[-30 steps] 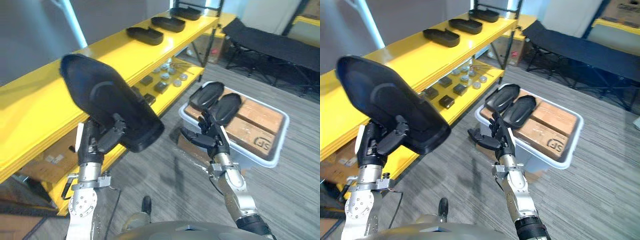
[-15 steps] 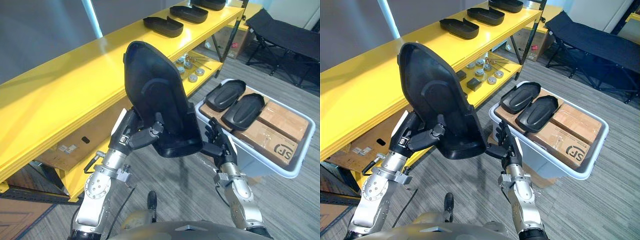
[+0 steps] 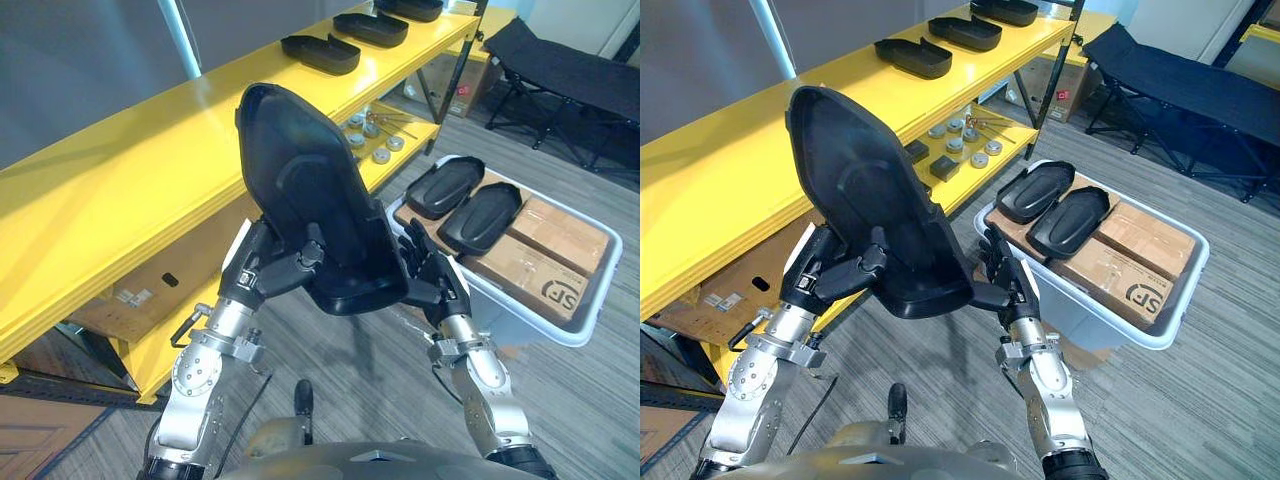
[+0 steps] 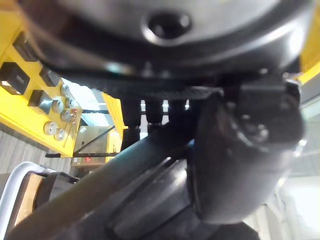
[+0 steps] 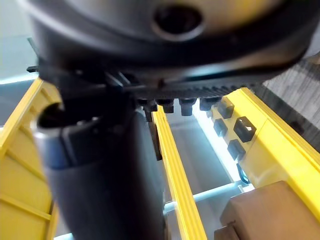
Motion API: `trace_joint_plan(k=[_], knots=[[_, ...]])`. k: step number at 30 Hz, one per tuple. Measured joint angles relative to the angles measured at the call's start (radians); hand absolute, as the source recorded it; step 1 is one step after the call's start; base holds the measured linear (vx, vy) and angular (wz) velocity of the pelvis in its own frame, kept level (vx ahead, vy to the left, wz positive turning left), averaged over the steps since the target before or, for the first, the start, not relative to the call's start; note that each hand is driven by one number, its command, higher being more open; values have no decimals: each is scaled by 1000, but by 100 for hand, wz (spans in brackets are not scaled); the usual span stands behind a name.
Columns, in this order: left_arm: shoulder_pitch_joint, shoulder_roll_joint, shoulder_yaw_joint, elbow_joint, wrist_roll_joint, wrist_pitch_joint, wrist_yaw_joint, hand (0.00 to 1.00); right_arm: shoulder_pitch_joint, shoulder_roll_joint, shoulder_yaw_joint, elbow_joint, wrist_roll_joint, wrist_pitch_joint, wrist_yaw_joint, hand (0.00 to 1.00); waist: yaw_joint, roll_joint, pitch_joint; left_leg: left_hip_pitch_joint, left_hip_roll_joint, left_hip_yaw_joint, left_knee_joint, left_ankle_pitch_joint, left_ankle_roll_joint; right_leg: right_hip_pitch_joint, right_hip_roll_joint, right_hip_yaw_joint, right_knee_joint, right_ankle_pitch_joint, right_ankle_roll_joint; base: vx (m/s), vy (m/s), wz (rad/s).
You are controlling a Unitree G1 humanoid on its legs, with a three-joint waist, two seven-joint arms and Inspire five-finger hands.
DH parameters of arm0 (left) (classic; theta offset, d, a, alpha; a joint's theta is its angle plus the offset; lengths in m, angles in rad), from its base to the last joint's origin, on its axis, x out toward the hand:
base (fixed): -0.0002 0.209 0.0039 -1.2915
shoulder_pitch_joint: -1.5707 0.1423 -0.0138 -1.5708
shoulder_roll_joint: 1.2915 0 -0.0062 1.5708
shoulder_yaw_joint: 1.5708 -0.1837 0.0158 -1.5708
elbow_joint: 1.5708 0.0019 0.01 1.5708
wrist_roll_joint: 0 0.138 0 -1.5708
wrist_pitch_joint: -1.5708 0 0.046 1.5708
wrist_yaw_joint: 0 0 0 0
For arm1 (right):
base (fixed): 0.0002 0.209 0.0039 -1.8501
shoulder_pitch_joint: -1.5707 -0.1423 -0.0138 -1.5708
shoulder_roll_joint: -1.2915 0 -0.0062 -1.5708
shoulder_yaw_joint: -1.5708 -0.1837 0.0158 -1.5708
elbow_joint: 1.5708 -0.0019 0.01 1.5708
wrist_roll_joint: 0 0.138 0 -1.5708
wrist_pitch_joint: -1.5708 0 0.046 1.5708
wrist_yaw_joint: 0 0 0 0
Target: Walk over and take three plastic housings, then place them on the shelf
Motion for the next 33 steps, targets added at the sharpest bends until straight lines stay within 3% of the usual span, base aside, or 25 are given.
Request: trace_joint_plan(k=[2,4,5,6,7,9,11,14,16,18,21,22,23,24,25,28,30,32,33], knots=[[0,2,-1,0,1,1,-32,0,-5,16,0,-9,-1,-8,-22,100,7,-18,10,-3,-28,19,47,-42,19,16,-36,-9,24,-10,-10,116,67,20],[-1,-2,-6,4,2,12,-62,0,-8,20,8,-10,-2,-15,-35,100,4,-9,11,-12,-34,7,104,-84,33,-39,-66,27,202,21,-71,128,77,29],[-1,4,-8,1,2,14,-80,0,-7,23,12,-10,-2,-16,-41,100,0,-4,8,-4,-33,-7,127,-106,43,-102,-74,73,341,75,-153,163,129,38],[-3,11,-7,-4,2,14,-86,0,-7,28,14,-10,-3,-22,-43,100,-5,-8,9,9,-32,-28,132,-122,56,-164,-79,130,460,155,-171,188,114,34],[-7,11,-6,-4,2,14,-85,0,-7,30,13,-10,-3,-26,-44,100,-6,-9,10,16,-33,-41,132,-128,63,-196,-78,158,508,175,-163,241,67,44],[-13,26,-3,-4,0,14,-75,0,-4,37,9,-12,-3,-39,-43,100,-19,-8,9,17,-30,-87,146,-145,78,-257,-24,214,527,55,-99,202,36,48],[-20,39,-2,0,-1,14,-56,0,-4,46,1,-17,-3,-39,-39,100,-19,-8,10,25,-38,-107,147,-155,80,-293,19,221,435,6,-86,167,36,30],[-53,42,-51,20,-6,16,-25,0,16,46,-26,-42,-1,-39,-39,100,-21,23,28,58,-44,-155,167,-191,91,-353,102,266,276,12,-74,182,5,46],[-56,40,-92,23,-32,15,-20,0,68,46,-49,-108,0,-44,-39,100,-29,37,32,81,-47,-198,221,-247,89,-385,147,321,133,51,-40,226,-34,63],[-55,31,-113,23,-42,12,-23,0,119,47,-54,-165,2,-60,-39,100,-29,34,31,104,-53,-234,280,-301,68,-387,154,333,75,81,-38,297,-92,68],[-57,22,-158,11,-74,-22,-33,0,193,51,-65,-273,23,-88,-41,100,-46,-6,6,121,-96,-329,368,-401,51,-363,154,422,47,92,-39,349,-194,98],[-57,16,-161,0,-75,-33,-41,0,203,50,-74,-300,16,-108,-52,100,-50,-23,-5,118,-76,-288,418,-475,53,-325,150,425,16,164,-51,379,-281,101],[-56,9,-164,-1,-75,-36,-43,0,202,50,-74,-304,12,-115,-57,100,-49,-19,-8,121,-32,-227,442,-507,29,-306,149,396,17,213,-49,358,-352,71],[-47,-7,-170,2,-74,-36,-42,0,199,46,-77,-303,-3,-123,-61,100,-41,-2,-21,131,32,-159,464,-542,-6,-293,156,355,38,241,-48,371,-336,47],[-29,-27,-181,5,-76,-35,-40,0,196,38,-79,-304,-2,-128,-61,100,-33,30,-46,141,92,-126,471,-542,-33,-278,182,320,62,210,-65,391,-306,56],[-31,-49,-186,7,-74,-35,-40,0,161,19,-85,-304,-2,-129,-61,100,-39,47,-60,141,117,-97,489,-470,-66,-240,182,273,67,162,-89,342,-218,57],[-31,-57,-187,12,-74,-34,-34,0,139,-5,-90,-303,-2,-129,-62,100,-35,58,-56,98,139,-91,643,-445,-63,-167,194,243,26,142,-96,293,-182,37],[-27,-53,-176,29,-73,-33,-30,0,130,-7,-93,-303,-3,-129,-62,100,-27,55,-45,4,177,-56,896,-347,-70,-80,207,229,-23,126,-118,281,-92,20],[-26,-52,-174,35,-73,-33,-37,0,130,5,-102,-303,-3,-139,-63,100,-25,62,-39,-46,230,-25,1001,-346,-73,-30,214,213,-56,124,-116,203,-28,14]])
